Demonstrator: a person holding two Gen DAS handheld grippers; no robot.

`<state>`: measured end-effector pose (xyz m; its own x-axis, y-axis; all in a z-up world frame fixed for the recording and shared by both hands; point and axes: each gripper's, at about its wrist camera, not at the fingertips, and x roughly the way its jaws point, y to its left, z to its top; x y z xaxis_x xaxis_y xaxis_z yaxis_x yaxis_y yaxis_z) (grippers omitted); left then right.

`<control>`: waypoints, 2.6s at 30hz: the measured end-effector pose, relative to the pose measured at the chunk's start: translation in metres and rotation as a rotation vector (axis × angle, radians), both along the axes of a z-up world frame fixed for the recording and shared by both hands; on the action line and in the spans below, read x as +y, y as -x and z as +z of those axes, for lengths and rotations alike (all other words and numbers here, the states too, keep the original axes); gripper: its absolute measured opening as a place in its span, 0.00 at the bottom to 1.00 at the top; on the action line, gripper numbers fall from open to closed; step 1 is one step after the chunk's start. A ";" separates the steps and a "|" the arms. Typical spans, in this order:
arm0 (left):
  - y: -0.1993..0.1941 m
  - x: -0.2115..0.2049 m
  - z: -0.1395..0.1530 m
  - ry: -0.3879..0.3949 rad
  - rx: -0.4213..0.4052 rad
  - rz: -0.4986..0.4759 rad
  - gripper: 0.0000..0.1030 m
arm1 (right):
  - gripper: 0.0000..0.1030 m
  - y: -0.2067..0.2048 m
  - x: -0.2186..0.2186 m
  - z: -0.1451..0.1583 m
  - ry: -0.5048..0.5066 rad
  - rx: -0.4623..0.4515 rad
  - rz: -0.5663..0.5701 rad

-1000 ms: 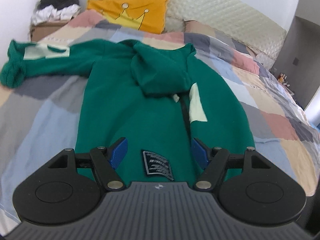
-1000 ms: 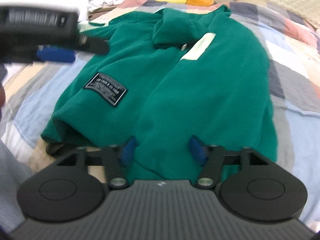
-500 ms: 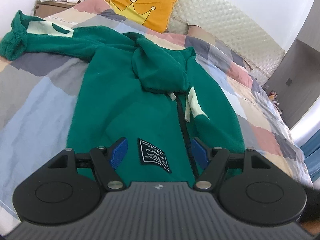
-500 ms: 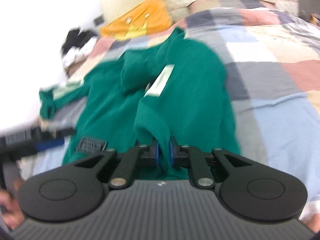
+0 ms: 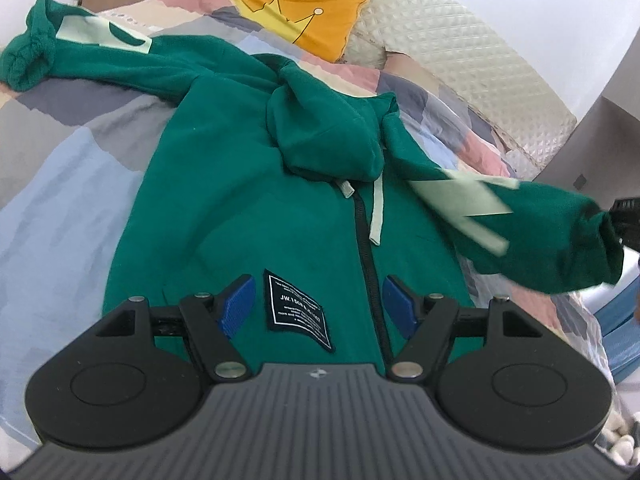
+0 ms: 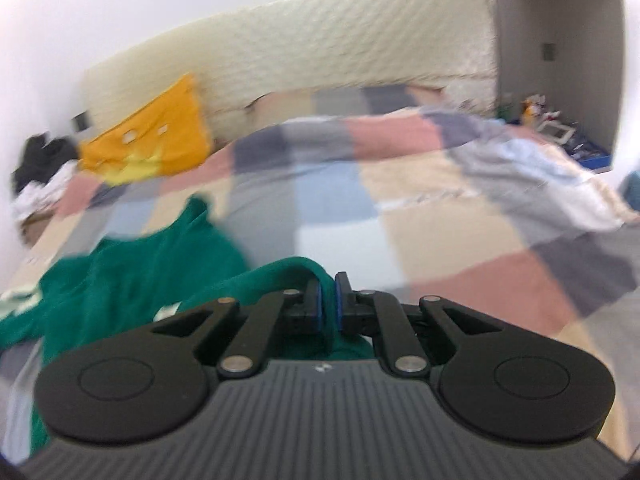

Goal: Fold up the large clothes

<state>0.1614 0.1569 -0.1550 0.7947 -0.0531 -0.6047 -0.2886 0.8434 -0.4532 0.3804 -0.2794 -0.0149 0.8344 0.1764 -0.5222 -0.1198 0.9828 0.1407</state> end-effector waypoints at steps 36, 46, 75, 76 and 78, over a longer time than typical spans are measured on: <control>-0.013 0.044 -0.026 0.126 0.081 0.151 0.72 | 0.57 -0.127 -0.102 -0.105 0.045 0.062 -0.344; 0.008 0.051 -0.016 0.151 0.057 0.178 0.72 | 0.57 -0.005 -0.002 -0.044 -0.053 0.052 -0.079; 0.028 0.087 -0.047 0.248 0.255 0.318 0.72 | 0.71 0.111 0.043 -0.153 -0.357 0.564 0.101; 0.029 0.086 -0.047 0.241 0.260 0.314 0.72 | 0.71 0.111 0.043 -0.154 -0.354 0.565 0.092; 0.030 0.081 -0.049 0.233 0.268 0.304 0.73 | 0.70 0.110 0.040 -0.158 -0.351 0.570 0.070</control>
